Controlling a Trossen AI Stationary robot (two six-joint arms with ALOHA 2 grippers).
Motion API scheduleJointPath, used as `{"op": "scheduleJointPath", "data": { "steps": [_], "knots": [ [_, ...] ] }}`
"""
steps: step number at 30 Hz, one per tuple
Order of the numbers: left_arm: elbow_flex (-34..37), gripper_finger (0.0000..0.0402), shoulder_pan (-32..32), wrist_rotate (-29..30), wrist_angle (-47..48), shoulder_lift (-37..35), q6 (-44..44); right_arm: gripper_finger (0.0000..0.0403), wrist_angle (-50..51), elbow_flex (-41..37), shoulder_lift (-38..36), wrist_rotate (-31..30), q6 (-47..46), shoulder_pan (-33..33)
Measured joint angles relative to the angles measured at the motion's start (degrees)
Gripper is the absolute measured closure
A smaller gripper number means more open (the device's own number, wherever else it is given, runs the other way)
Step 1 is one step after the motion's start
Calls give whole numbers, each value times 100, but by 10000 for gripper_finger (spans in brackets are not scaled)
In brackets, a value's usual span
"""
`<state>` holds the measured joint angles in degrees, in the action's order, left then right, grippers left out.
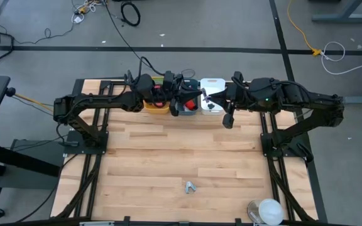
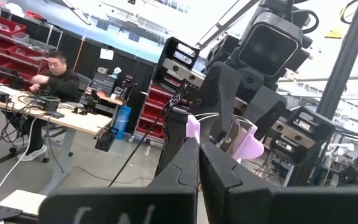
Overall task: Pick and place Stapler, Stapler remover, tape
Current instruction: Put the purple staple remover into the white bin
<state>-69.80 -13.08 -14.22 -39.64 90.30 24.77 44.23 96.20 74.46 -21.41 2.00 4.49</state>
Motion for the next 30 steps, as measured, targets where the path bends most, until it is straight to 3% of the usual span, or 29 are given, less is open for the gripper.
{"op": "scheduleJointPath", "data": {
  "steps": [10, 20, 30],
  "knots": [
    [0, 378, 0, 20, -2, 2, 6, 397, -1, 0, 2, 61, 2, 1],
    [0, 360, 2, 0, 2, 2, 0, 401, -14, 0, 2, 175, 37, -2],
    [0, 255, -36, 183, 183, 2, -10, 401, 72, 0, 2, -130, 33, -2]
  ]
}}
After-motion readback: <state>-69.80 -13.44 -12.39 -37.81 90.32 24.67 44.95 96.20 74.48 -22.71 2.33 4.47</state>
